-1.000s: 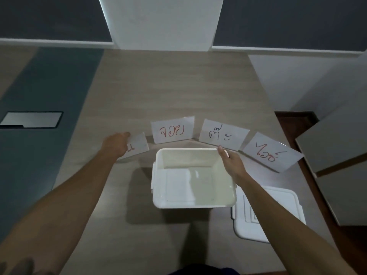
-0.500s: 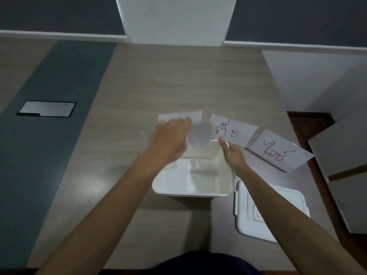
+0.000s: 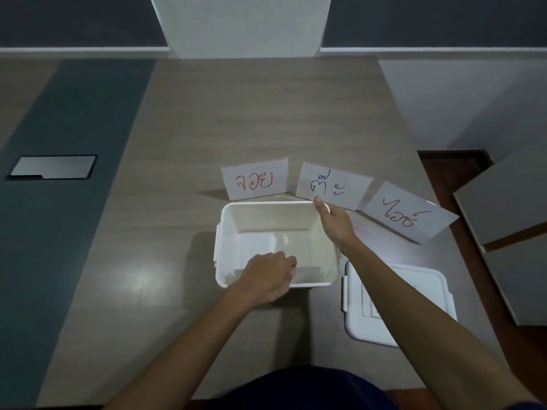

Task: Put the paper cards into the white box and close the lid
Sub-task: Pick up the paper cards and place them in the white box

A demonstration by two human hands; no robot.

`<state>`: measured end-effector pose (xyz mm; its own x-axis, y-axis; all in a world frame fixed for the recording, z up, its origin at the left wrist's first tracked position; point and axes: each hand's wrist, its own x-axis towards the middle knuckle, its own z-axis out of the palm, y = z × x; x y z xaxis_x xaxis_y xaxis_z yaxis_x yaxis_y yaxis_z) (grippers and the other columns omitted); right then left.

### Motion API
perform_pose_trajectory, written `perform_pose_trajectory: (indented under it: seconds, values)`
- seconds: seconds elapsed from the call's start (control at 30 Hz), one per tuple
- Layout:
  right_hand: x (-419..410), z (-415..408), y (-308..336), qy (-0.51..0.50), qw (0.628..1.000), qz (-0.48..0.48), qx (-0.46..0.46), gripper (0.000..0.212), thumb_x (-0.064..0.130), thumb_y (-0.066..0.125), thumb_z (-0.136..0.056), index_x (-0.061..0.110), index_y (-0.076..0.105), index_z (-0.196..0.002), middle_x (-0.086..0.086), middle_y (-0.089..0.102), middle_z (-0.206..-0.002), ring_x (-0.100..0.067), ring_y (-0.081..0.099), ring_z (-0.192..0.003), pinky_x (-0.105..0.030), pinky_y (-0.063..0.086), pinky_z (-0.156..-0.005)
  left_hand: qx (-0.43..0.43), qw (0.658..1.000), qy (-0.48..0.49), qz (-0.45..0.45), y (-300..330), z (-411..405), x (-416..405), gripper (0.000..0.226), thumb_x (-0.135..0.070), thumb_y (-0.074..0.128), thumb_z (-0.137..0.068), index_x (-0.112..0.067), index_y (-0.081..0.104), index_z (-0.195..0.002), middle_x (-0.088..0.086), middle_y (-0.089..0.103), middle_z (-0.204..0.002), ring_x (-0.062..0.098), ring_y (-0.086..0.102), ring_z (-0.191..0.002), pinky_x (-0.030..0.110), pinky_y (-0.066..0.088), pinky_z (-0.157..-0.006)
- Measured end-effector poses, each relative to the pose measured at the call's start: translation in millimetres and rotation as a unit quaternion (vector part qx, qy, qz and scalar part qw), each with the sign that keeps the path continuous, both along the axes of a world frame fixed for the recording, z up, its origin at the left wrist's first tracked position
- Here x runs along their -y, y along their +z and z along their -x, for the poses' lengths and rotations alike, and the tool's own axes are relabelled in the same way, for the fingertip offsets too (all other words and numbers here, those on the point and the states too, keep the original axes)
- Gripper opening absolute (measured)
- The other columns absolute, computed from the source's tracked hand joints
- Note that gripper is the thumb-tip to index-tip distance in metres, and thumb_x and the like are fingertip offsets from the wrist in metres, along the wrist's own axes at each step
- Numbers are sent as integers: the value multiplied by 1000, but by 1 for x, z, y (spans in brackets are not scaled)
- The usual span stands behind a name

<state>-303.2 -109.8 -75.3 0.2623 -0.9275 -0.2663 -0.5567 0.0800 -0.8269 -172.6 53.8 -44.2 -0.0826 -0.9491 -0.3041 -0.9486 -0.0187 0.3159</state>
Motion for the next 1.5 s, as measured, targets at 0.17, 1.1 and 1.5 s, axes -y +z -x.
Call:
perform_pose_trajectory:
  seconds: [0.17, 1.1, 1.5]
  values:
    - [1, 0, -2, 16, 1000, 12, -10, 42, 55, 42, -98, 23, 67, -86, 10, 58, -70, -13, 54, -76, -26, 38, -65, -79, 991, 27, -105, -6, -7, 0, 48, -61, 17, -93, -26, 40, -67, -1, 51, -79, 27, 52, -81, 37, 39, -73]
    - [19, 7, -7, 13, 994, 103, -37, 52, 44, 47, -101, 24, 34, -55, 9, 29, -44, -5, 35, -41, -16, 30, -44, 87, 973, 127, 171, 48, -141, 179, 25, -19, 51, -88, -11, 54, -111, 23, 67, -101, 43, 63, -89, 42, 48, -69]
    - [18, 4, -4, 21, 993, 85, -80, 53, 42, 41, -102, 12, 46, -59, 0, 46, -55, -15, 40, -52, -29, 30, -51, 65, 984, 75, 150, 52, -37, 27, 20, -10, 47, -86, -17, 48, -105, 0, 61, -91, 28, 57, -82, 37, 41, -57]
